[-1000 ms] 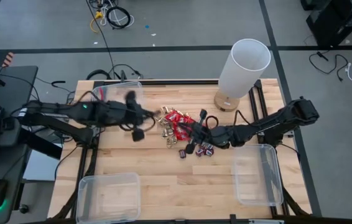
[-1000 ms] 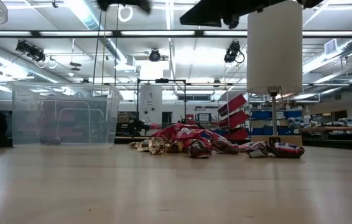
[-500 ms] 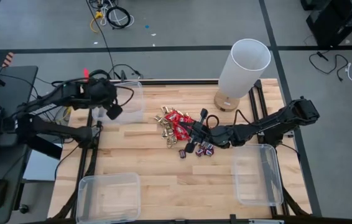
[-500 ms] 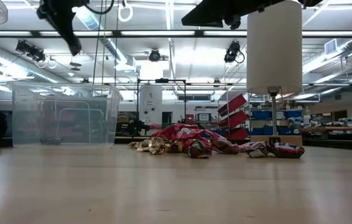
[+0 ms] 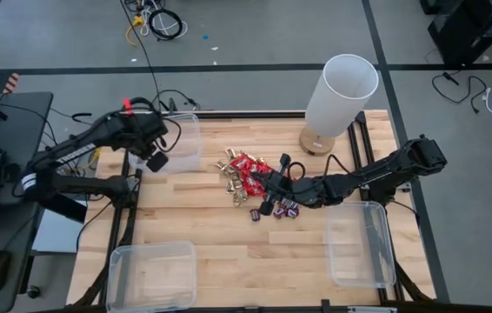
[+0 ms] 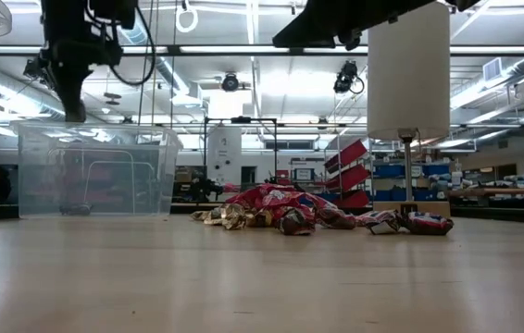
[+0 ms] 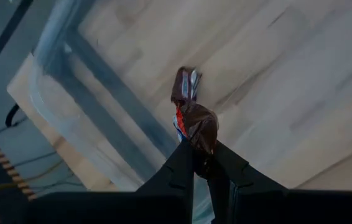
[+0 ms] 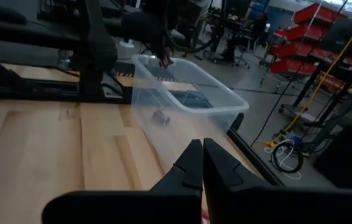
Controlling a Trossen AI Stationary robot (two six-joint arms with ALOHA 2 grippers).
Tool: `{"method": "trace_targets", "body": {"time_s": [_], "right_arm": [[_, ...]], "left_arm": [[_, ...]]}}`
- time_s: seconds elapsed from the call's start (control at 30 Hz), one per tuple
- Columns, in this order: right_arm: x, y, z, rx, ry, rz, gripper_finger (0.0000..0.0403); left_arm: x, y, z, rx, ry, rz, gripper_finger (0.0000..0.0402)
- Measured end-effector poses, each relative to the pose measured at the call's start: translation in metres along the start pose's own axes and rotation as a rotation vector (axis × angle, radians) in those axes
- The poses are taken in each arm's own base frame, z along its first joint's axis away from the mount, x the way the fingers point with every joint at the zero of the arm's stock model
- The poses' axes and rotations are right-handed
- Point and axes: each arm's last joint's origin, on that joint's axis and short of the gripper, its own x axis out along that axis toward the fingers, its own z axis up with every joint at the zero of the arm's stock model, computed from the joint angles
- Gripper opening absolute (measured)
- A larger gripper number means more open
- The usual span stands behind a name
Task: Sort candy
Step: Put the brown chocolate into the top left transparent bin
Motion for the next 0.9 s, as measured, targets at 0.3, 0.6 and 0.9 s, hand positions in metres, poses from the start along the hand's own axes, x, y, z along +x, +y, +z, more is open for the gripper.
{"method": "trace_targets", "body": {"time_s": [0.3, 0.6, 0.9], "right_arm": [[0.0, 0.0, 0.0, 0.0, 0.0, 0.0, 0.0], [0.0, 0.0, 0.0, -0.003, 0.003, 0.0, 0.0], [0.0, 0.0, -0.001, -0.005, 0.004, 0.0, 0.0]], "left_arm": [[0.025, 0.0, -0.005, -0.018, 0.073, 0.025, 0.004], [0.036, -0.003, -0.005, -0.006, 0.064, 0.025, 0.0093], [0.036, -0.003, -0.003, -0.008, 0.048, 0.023, 0.0131]]}}
